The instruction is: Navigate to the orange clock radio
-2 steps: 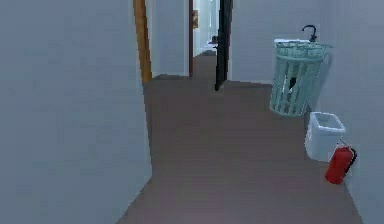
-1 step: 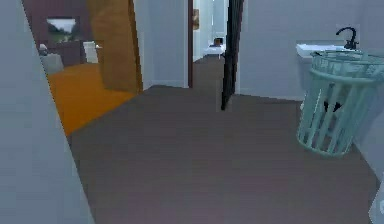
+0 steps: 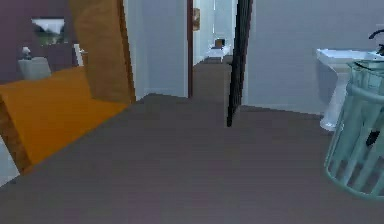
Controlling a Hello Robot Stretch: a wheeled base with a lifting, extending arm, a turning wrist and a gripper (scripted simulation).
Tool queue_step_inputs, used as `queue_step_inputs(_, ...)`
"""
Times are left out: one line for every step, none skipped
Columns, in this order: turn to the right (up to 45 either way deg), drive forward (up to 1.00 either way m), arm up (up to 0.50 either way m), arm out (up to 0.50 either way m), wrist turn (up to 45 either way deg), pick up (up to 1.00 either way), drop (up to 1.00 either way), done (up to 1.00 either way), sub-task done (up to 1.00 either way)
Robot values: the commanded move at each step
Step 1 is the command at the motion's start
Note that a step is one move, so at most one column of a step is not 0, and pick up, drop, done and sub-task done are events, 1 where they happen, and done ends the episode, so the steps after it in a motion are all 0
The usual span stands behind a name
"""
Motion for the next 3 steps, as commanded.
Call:
queue_step_inputs(45.0, 0.00, 0.00, 0.00, 0.0, 0.00, 0.00, 0.00, 0.00)
queue_step_inputs(36.0, 0.00, 0.00, 0.00, 0.0, 0.00, 0.00, 0.00, 0.00)
queue_step_inputs(0.0, 0.25, 0.00, 0.00, 0.0, 0.00, 0.00, 0.00, 0.00)
